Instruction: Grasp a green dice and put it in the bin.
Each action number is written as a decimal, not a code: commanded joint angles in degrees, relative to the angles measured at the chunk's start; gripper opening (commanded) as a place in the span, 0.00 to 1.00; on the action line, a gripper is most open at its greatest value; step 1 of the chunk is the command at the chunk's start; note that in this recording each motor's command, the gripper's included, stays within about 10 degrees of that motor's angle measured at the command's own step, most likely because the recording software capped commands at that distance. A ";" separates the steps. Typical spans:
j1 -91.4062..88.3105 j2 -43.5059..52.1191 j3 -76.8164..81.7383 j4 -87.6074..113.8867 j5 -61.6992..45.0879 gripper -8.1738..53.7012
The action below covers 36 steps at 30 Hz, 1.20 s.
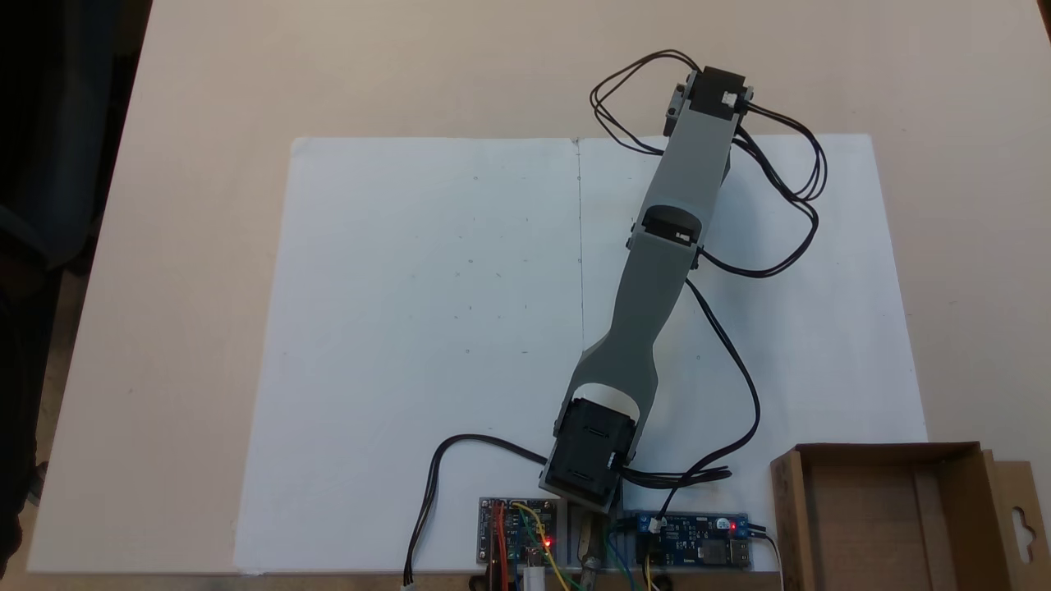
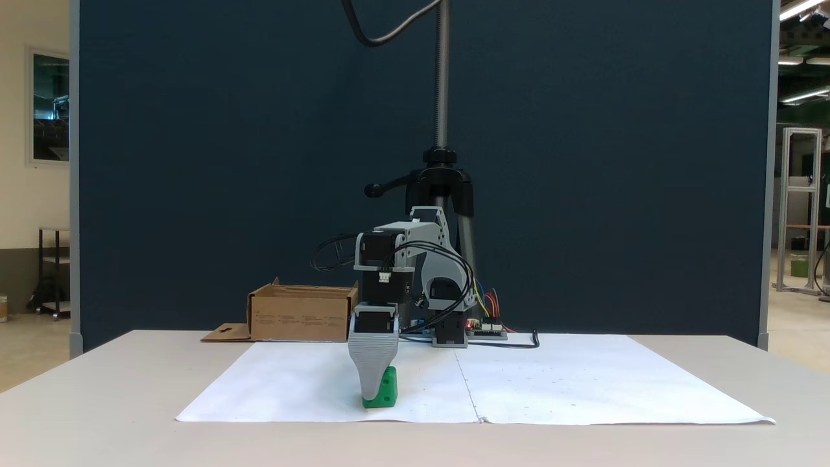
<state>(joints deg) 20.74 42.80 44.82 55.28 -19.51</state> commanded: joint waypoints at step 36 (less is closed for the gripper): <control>6.94 11.60 -1.49 -2.99 10.02 0.33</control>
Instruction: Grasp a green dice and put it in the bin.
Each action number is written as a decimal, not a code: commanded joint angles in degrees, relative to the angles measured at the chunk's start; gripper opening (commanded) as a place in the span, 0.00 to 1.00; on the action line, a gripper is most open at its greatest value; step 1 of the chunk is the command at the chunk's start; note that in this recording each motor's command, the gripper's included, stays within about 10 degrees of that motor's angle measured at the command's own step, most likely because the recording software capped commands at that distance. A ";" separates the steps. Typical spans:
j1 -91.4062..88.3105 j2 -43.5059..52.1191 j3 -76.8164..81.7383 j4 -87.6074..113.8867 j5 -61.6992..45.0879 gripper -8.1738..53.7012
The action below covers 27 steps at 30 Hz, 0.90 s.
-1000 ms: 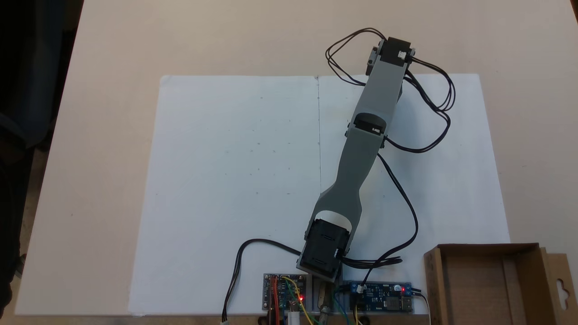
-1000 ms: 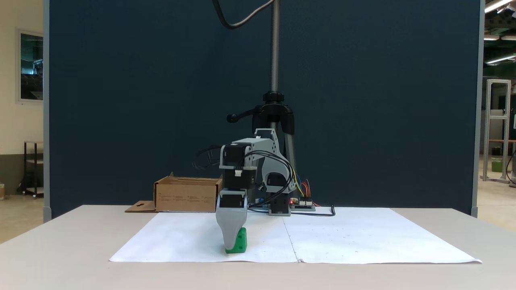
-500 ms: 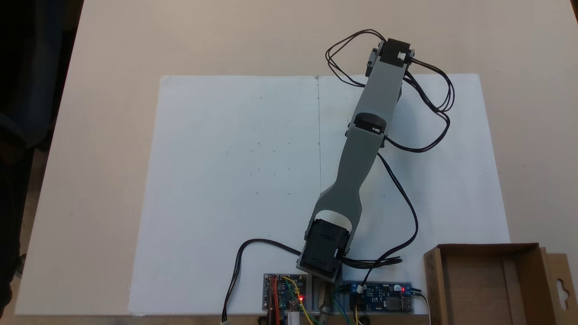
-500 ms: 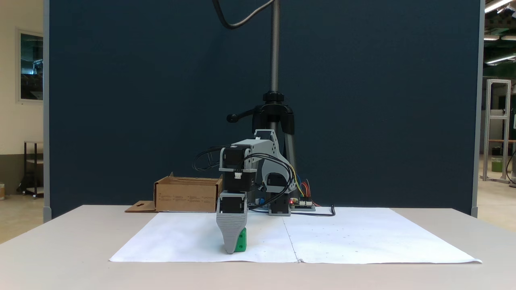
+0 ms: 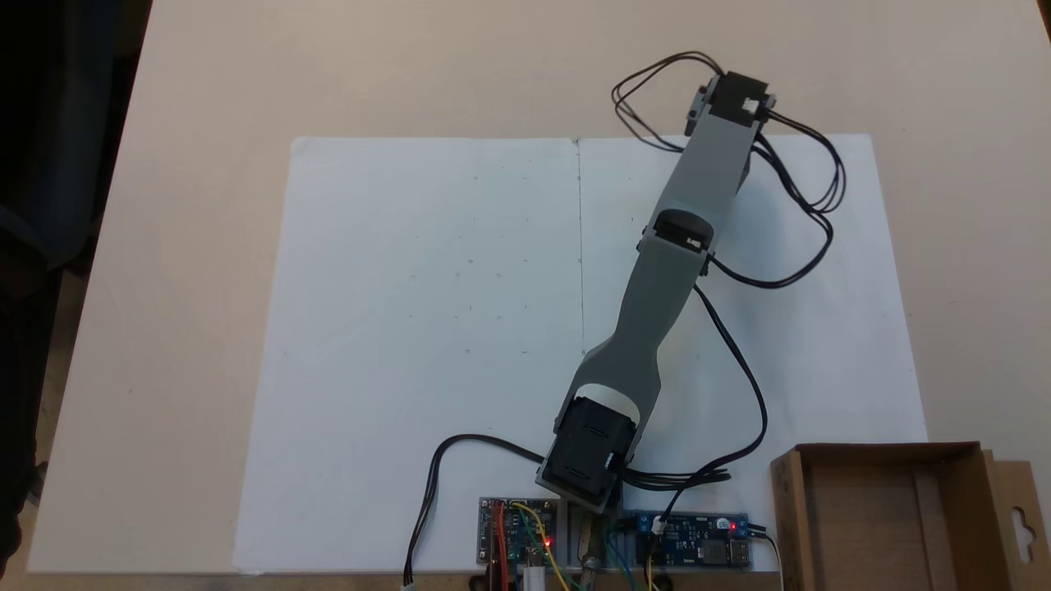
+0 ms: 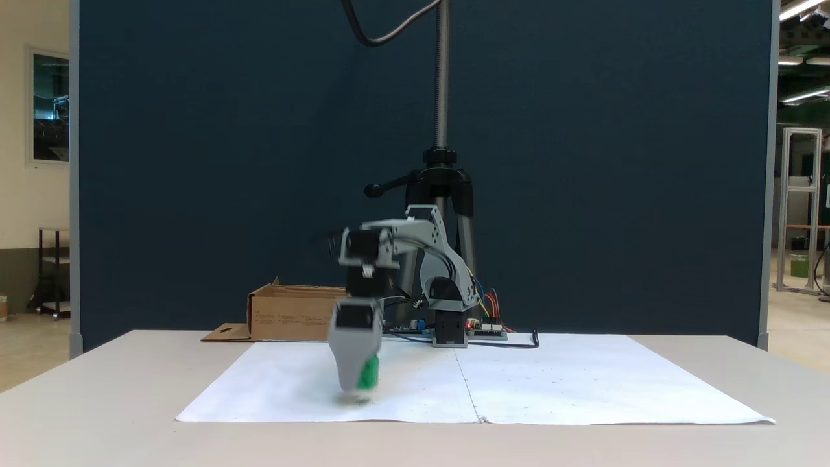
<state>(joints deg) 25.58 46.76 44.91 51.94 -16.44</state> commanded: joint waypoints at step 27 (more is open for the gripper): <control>57.48 34.19 5.98 8.26 13.18 0.33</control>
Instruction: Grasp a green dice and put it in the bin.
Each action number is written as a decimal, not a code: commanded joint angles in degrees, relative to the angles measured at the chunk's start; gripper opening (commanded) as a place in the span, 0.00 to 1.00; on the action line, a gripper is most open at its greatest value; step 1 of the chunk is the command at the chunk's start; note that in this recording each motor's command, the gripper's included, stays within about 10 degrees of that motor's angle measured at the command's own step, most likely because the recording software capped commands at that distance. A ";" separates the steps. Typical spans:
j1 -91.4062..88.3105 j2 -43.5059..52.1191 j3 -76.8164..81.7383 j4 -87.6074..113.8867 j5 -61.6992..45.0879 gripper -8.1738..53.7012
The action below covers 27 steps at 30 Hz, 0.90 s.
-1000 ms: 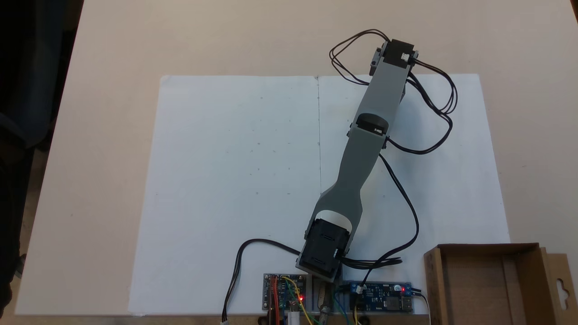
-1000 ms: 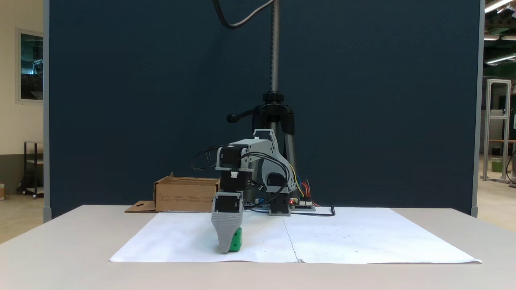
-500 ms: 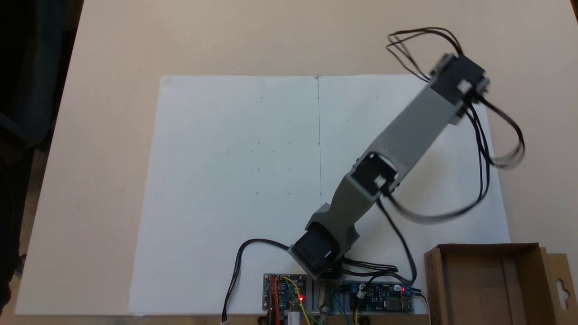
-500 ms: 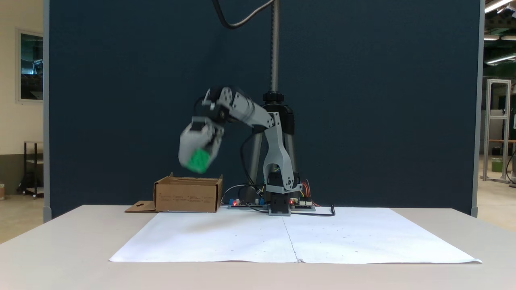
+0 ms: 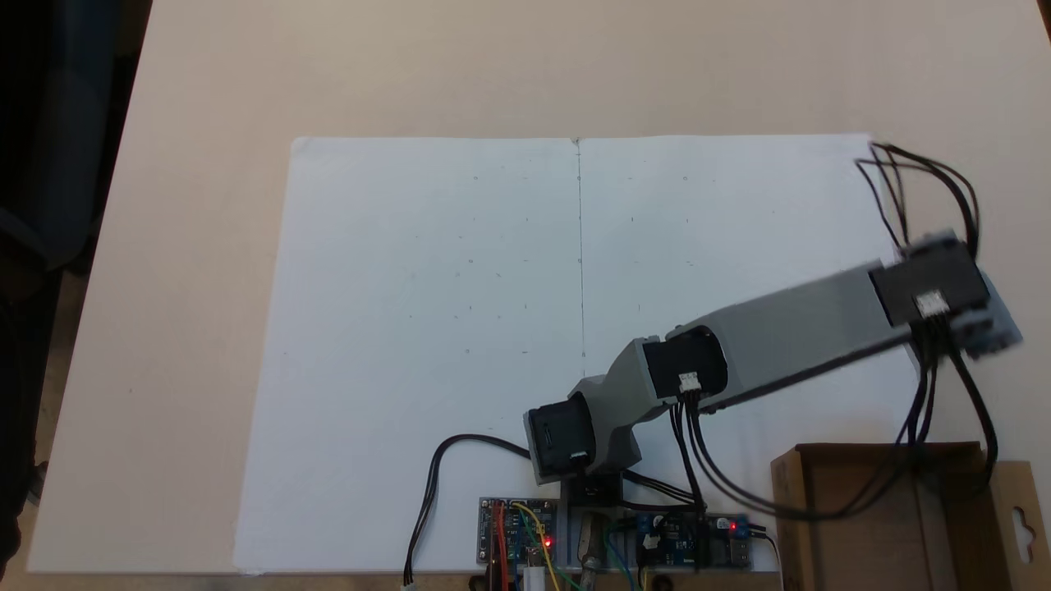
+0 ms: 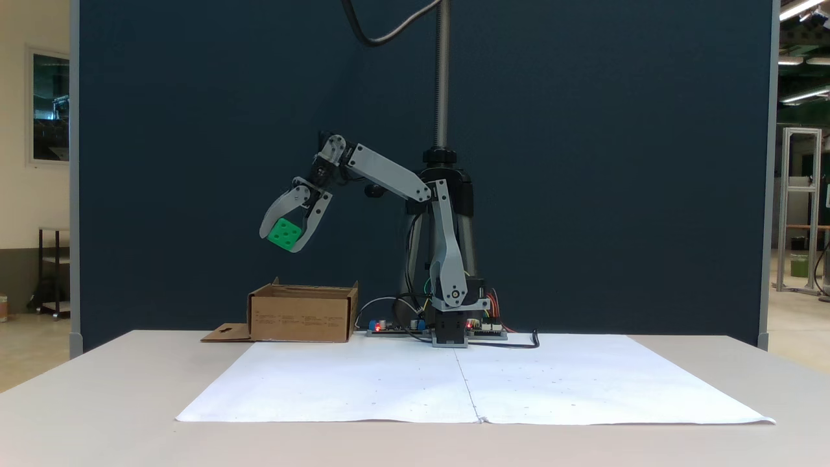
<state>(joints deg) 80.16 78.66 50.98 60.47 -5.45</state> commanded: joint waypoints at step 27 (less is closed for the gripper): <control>23.73 -1.23 22.41 -19.07 -18.19 0.33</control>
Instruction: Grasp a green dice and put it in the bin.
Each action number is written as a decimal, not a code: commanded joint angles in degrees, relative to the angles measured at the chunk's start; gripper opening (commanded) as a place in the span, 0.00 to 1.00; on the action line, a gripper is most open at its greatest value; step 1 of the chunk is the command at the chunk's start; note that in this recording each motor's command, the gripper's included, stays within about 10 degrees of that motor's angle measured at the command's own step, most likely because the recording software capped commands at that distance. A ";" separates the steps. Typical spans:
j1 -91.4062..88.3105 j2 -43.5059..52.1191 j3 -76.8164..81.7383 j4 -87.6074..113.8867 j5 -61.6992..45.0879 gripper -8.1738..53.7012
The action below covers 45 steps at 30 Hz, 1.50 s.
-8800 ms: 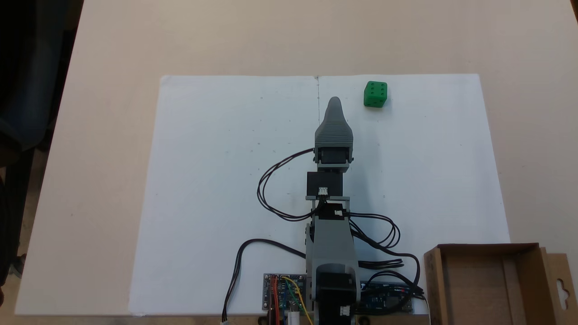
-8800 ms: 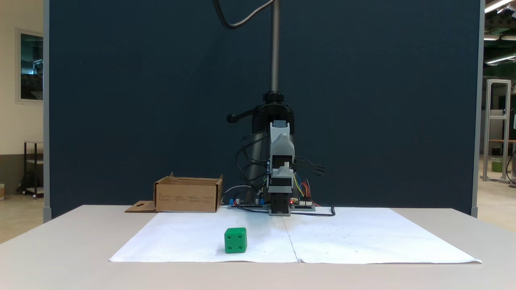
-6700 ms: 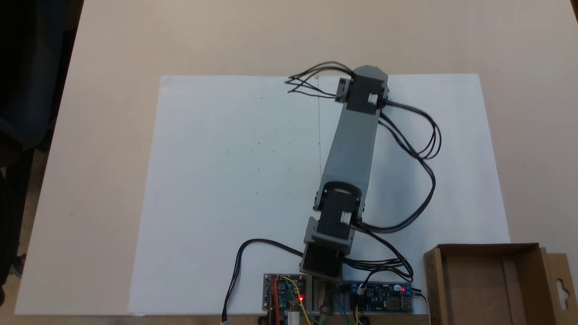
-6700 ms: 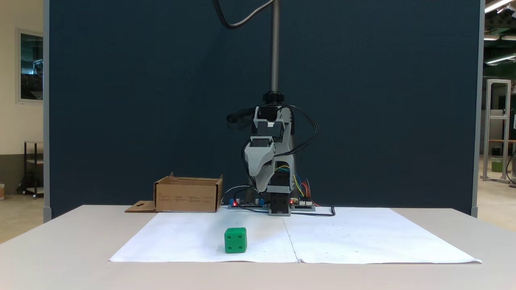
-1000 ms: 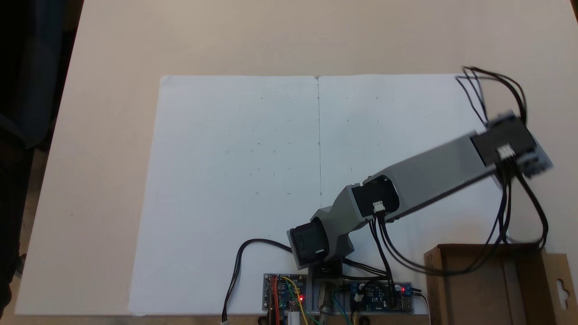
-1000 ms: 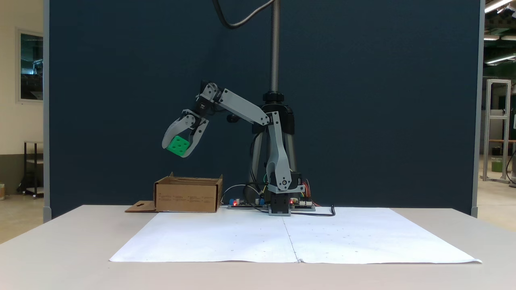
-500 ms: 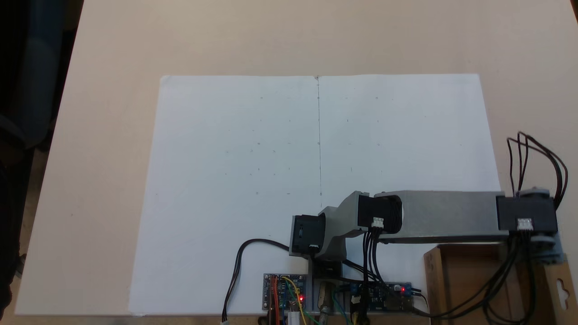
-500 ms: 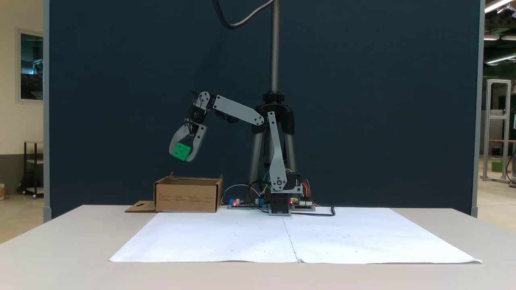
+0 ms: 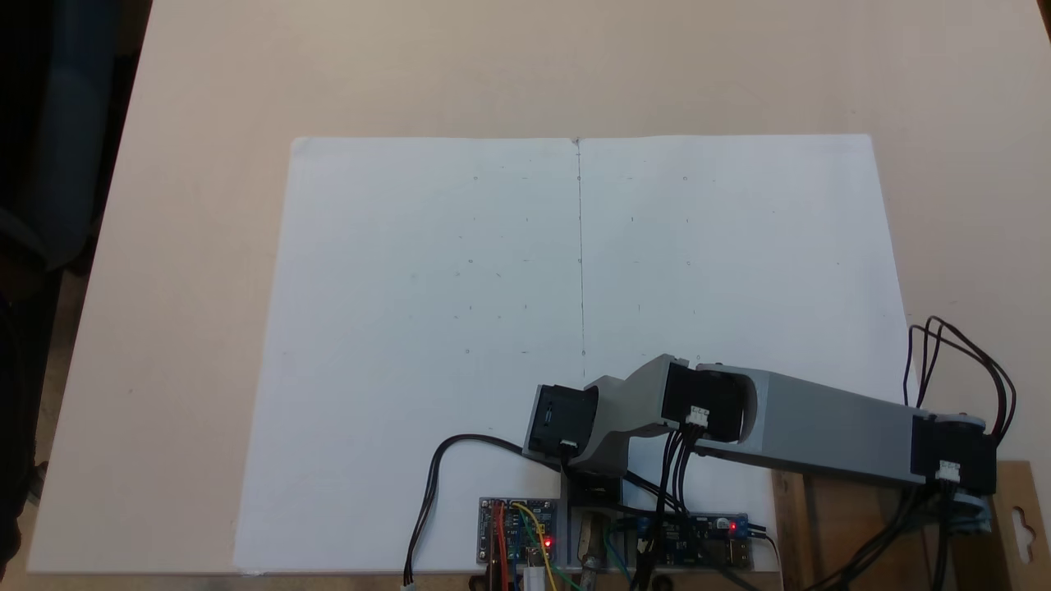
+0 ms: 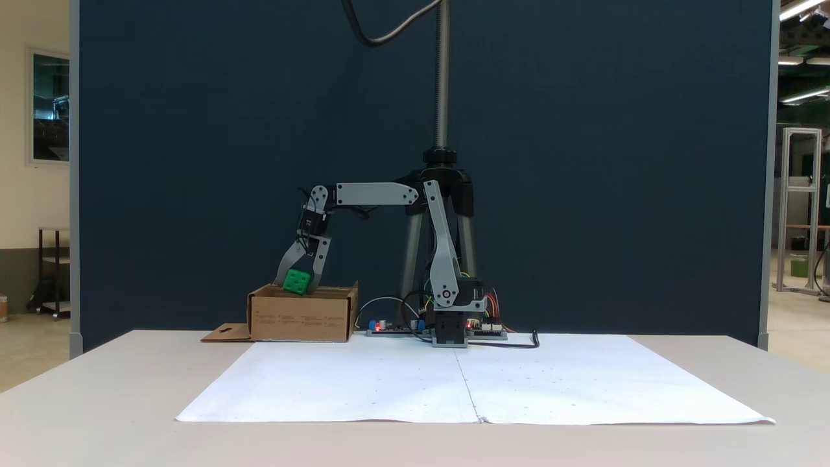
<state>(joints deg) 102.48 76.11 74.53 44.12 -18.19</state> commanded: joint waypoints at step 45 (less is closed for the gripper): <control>-61.44 14.24 -11.95 -13.62 13.71 0.83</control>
<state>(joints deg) 43.51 89.21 64.42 35.33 -7.56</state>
